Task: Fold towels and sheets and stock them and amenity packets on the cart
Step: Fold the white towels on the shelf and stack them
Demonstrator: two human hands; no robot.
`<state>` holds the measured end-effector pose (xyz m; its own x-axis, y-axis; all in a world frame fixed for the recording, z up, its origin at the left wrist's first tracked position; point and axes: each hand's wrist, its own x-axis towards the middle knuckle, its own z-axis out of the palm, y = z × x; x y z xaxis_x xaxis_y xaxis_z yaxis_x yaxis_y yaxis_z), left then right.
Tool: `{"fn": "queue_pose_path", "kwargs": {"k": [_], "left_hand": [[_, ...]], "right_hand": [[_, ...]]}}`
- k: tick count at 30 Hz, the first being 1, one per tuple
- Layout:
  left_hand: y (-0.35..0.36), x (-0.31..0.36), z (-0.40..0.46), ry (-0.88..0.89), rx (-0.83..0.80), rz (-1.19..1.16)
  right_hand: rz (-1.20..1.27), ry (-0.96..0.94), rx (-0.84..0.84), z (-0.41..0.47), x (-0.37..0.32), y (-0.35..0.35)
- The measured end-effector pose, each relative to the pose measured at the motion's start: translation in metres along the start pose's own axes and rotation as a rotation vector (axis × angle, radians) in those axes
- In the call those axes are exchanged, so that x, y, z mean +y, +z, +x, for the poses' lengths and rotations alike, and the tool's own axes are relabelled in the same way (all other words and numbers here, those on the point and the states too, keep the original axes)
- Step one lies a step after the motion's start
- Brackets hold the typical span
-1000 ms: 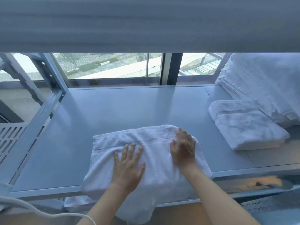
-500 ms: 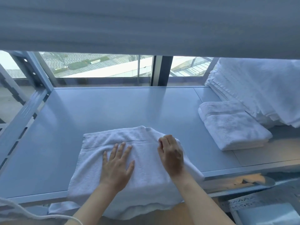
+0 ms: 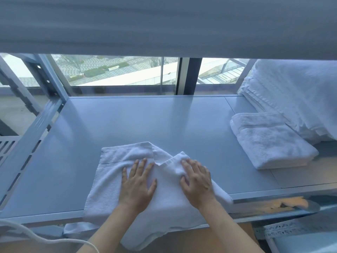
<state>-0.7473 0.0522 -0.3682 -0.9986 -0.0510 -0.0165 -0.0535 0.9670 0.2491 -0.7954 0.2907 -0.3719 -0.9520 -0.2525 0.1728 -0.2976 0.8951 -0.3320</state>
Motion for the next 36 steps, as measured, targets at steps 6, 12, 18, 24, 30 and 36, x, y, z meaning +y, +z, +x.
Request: {"fn": "queue_pose_path", "kwargs": {"k": [6,12,18,24,30,36], "left_hand": [[0.001,-0.002,0.000,0.001,-0.009,0.018],[0.002,-0.003,0.000,-0.003,-0.002,0.020],[0.004,-0.005,0.003,0.011,-0.008,0.013],[-0.009,-0.027,-0.013,0.019,0.006,-0.053],[-0.014,-0.079,-0.064,-0.122,0.085,-0.004],[-0.010,-0.081,-0.041,-0.154,0.039,0.006]], "right_hand": [[-0.140,0.265,-0.107,0.062,0.032,-0.012],[-0.187,0.417,-0.122,0.087,0.044,-0.033],[-0.002,-0.029,-0.187,0.026,0.004,-0.002],[-0.049,-0.103,-0.258,0.024,0.038,-0.015],[-0.088,-0.107,-0.283,-0.002,0.075,-0.030],[-0.132,-0.117,-0.299,0.015,0.073,-0.028]]}}
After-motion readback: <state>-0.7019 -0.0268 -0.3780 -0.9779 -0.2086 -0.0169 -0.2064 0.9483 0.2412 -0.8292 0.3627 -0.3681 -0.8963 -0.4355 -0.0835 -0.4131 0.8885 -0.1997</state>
